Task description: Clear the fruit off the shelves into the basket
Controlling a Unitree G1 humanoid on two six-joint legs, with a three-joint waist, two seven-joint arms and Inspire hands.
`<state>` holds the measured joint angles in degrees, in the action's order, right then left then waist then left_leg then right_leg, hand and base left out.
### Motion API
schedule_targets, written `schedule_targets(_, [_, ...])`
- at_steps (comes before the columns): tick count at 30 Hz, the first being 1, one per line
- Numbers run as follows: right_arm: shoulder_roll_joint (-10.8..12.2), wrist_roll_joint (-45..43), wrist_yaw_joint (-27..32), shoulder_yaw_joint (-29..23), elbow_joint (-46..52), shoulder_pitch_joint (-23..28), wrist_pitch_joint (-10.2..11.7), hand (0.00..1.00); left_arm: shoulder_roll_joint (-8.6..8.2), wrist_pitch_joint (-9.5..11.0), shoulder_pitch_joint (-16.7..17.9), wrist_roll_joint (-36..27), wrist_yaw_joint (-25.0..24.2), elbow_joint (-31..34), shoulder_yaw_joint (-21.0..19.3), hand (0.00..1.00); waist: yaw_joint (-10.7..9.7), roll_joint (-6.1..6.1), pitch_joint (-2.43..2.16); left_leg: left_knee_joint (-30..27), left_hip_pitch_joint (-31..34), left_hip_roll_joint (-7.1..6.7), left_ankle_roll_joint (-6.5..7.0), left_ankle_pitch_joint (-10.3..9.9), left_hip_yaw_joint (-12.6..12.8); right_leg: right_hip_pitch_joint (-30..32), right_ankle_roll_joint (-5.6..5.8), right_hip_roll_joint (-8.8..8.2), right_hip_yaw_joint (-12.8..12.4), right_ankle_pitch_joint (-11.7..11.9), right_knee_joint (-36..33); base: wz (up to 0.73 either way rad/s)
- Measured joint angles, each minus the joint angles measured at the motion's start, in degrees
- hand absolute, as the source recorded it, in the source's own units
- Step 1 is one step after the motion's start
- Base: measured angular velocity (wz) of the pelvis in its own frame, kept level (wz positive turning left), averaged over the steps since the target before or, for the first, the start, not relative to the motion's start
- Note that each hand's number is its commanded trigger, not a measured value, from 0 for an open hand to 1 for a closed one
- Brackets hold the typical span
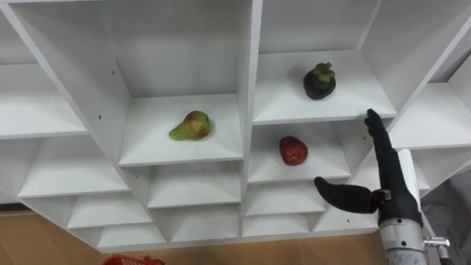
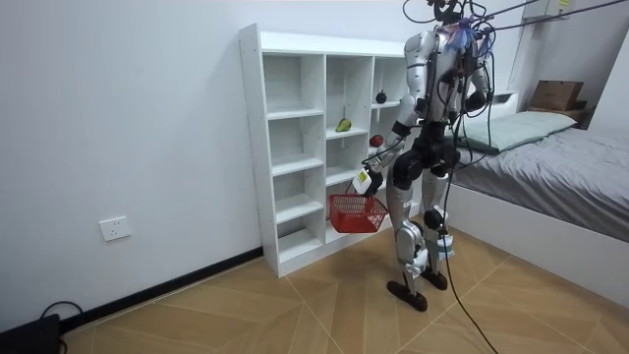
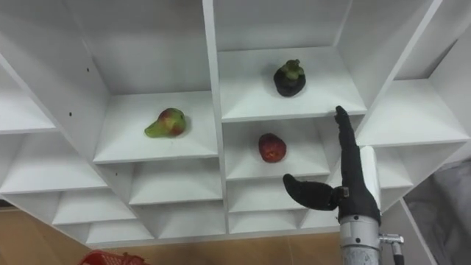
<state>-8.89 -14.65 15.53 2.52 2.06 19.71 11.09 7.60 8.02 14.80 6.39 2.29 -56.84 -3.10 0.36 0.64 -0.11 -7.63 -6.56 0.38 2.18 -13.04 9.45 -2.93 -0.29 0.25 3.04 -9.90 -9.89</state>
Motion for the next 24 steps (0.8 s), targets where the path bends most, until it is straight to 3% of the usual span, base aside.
schedule_targets(9, [-0.9,-0.6,0.2,-1.9,3.6,-0.7,-0.1,0.00,-0.07,0.0,-0.8,0.1,-1.4,0.0,0.0,1.00,0.2,0.07,0.11,-0.1,-0.1,-0.14,-0.02,0.0,0.2,0.1,-0.06,0.11,-0.3,0.0,-0.1,0.00])
schedule_targets(13, [-1.0,-0.7,1.1,-1.5,6.0,-3.4,2.3,0.00,-0.06,0.0,-0.9,0.1,-1.3,0.3,0.0,1.00,0.3,-0.11,0.00,-0.2,-0.1,-0.14,-0.02,0.0,0.0,-0.1,-0.06,0.07,-0.1,0.1,0.0,0.02])
schedule_targets(19, [-1.0,-1.7,2.0,-1.1,6.0,-4.1,2.6,0.00,-0.05,0.0,-1.0,0.1,-1.1,0.6,0.0,1.00,1.5,-0.26,-0.06,-0.3,-0.1,-0.03,0.00,0.1,-0.3,-0.2,-0.05,-0.12,0.3,0.1,0.1,0.02])
schedule_targets(24, [-1.0,-1.5,2.0,-0.9,7.6,-6.0,2.6,0.00,-0.05,0.0,-1.0,0.8,-0.7,0.5,0.1,1.00,1.6,-0.97,0.28,-0.3,0.2,-0.06,-0.04,0.1,-0.7,-0.4,-0.05,-0.20,1.0,0.1,0.1,0.04])
